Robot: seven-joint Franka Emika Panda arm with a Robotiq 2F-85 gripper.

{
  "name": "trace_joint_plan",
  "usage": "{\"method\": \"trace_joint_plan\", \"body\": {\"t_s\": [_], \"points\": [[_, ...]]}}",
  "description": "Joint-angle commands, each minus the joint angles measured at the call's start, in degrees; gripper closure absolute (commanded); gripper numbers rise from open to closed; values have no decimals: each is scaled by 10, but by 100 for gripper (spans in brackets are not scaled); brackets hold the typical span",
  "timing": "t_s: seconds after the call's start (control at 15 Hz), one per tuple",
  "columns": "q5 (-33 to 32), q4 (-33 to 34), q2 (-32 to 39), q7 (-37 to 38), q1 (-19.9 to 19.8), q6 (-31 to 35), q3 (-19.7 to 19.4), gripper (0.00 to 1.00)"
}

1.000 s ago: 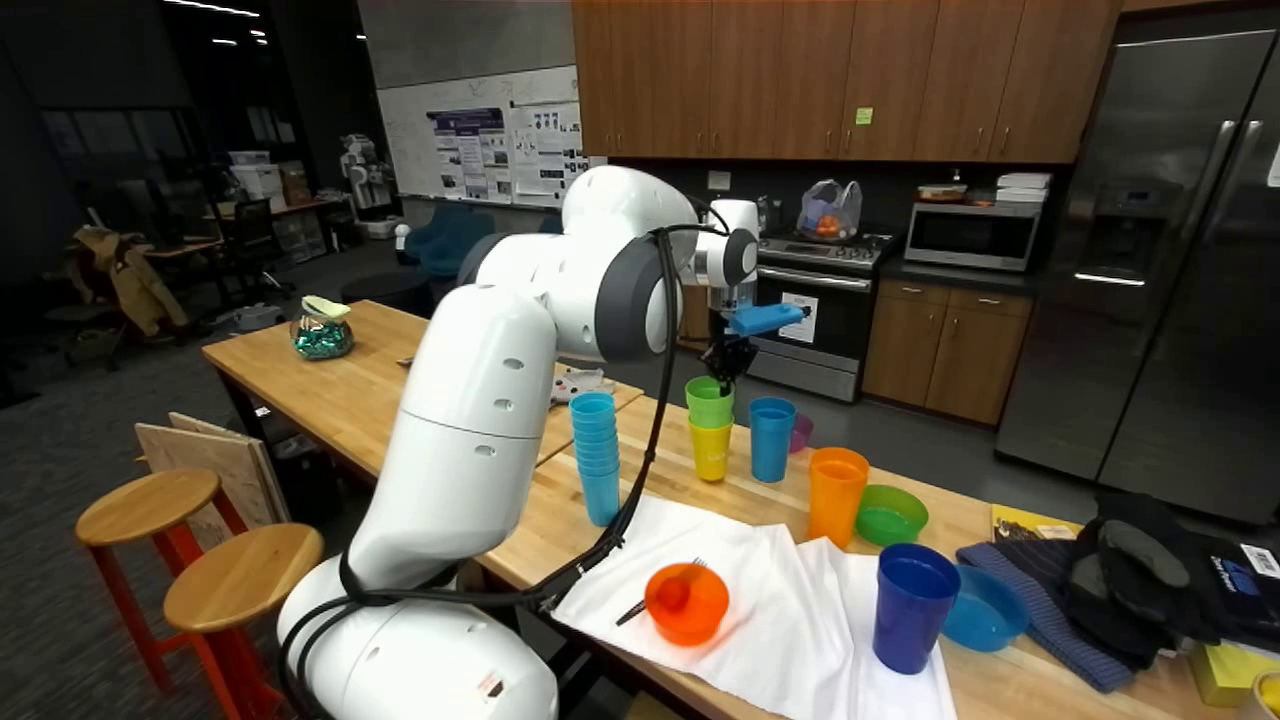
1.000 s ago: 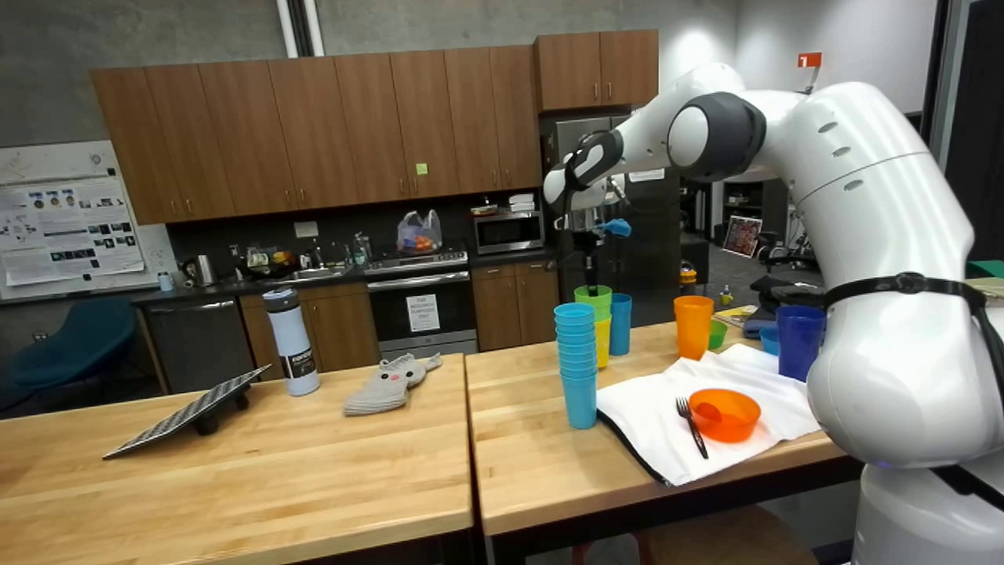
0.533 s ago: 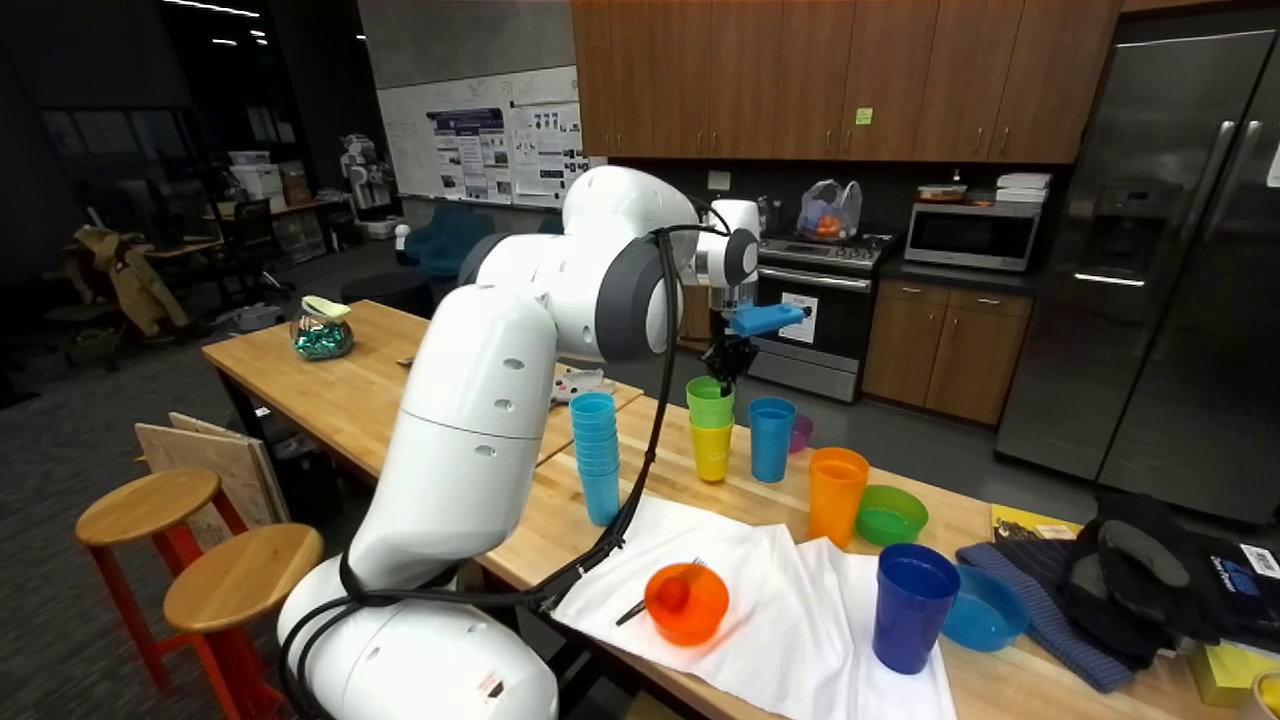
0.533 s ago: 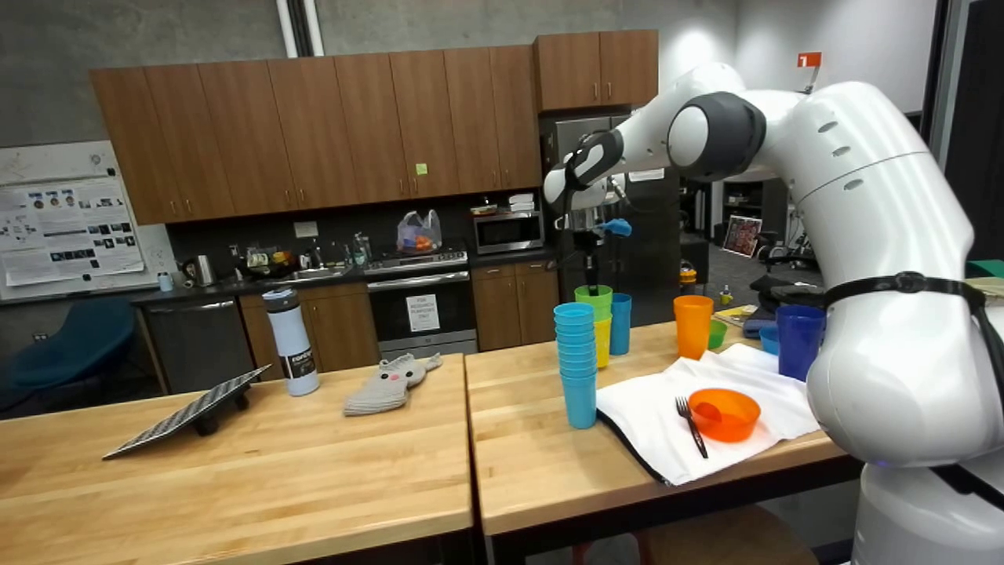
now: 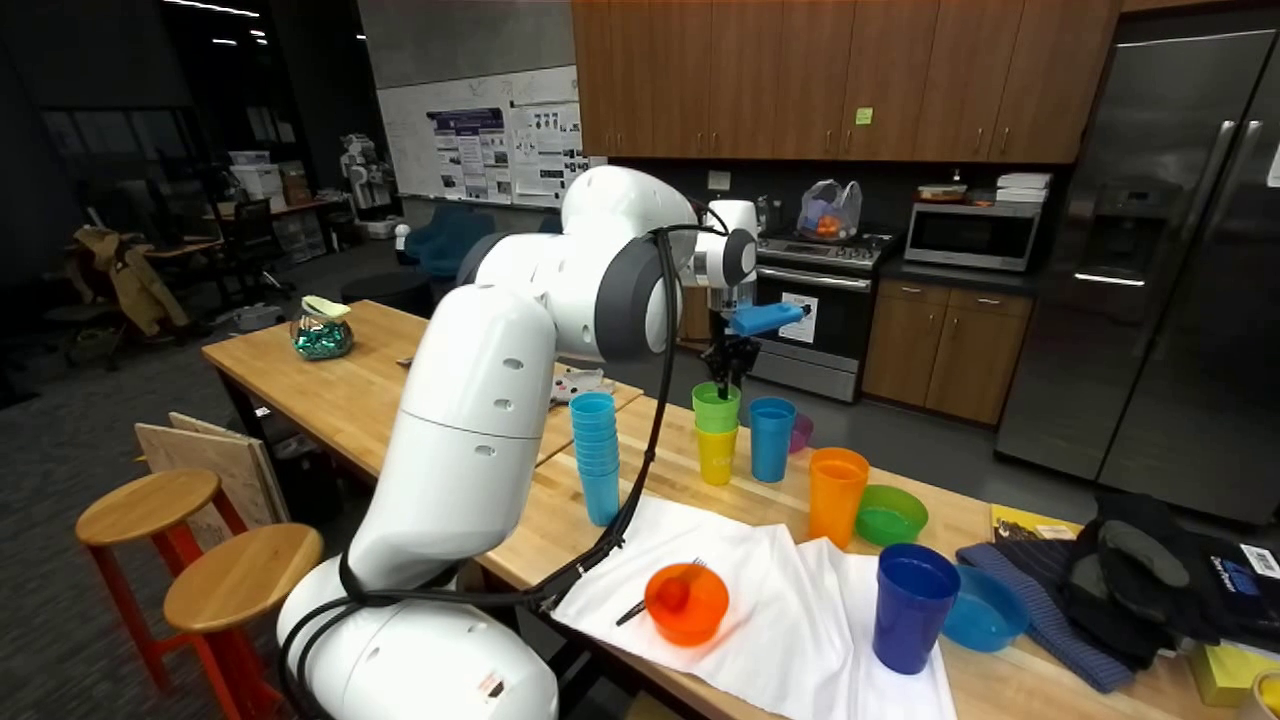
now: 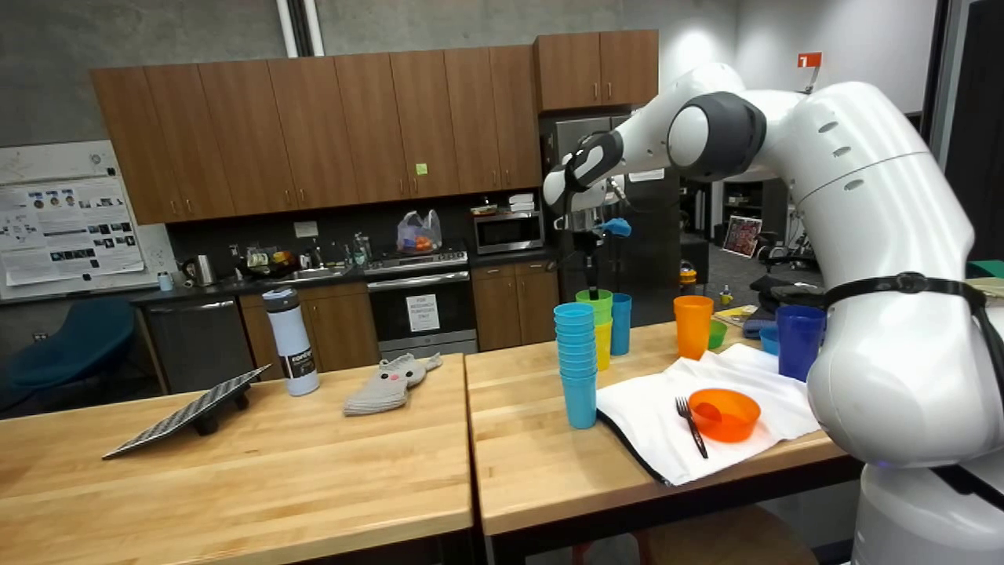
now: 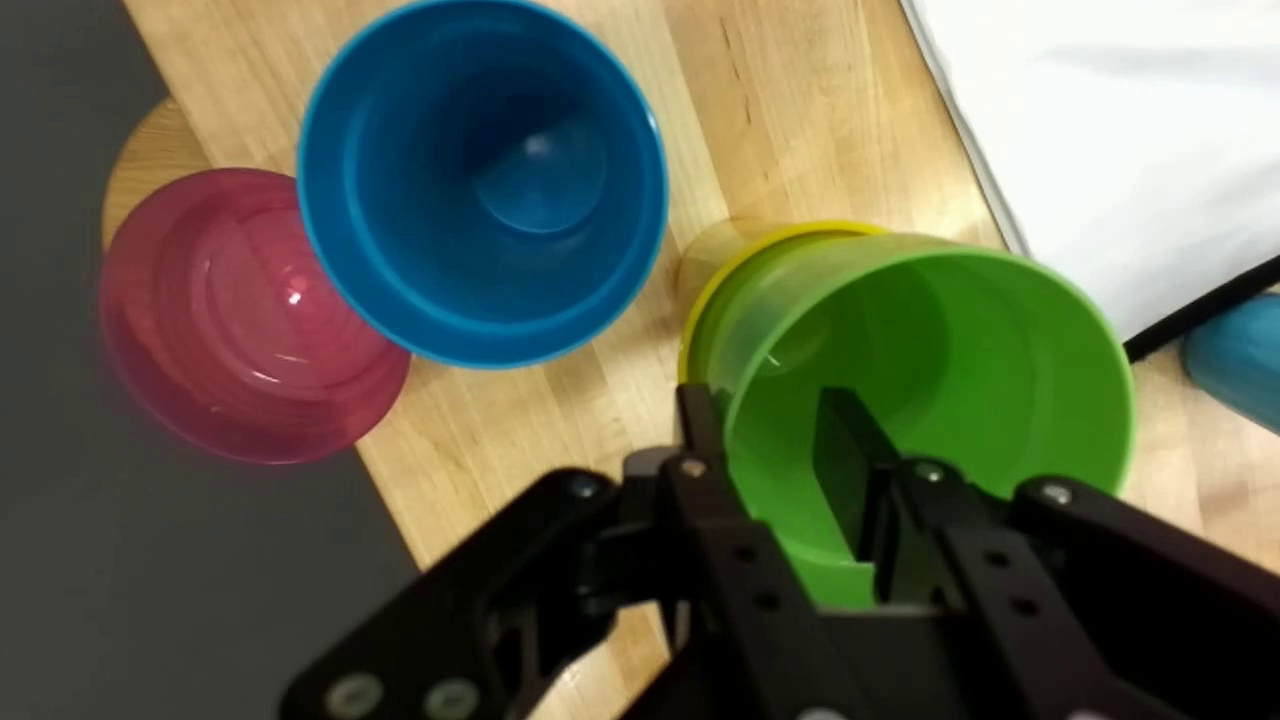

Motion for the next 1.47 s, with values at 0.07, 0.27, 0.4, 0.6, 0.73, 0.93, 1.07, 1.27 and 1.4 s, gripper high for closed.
{"method": "trace_joint_plan", "body": {"t_s": [0.07, 0.27, 0.4, 0.6, 0.73, 0.93, 1.07, 1.27, 1.4], "points": [[-1, 2, 0, 1, -1, -2, 2, 67], [-6, 23, 7, 16, 5, -10, 0, 37], [-1, 43, 10, 29, 9, -17, 2, 24], [3, 74, 15, 60, 19, -29, 5, 5], [4, 99, 21, 95, 29, -40, 8, 0], [6, 129, 31, 152, 44, -51, 11, 0], [0, 97, 16, 127, 37, -33, 15, 0], [0, 95, 17, 126, 36, -33, 15, 0], [0, 95, 17, 125, 33, -33, 15, 0]]}}
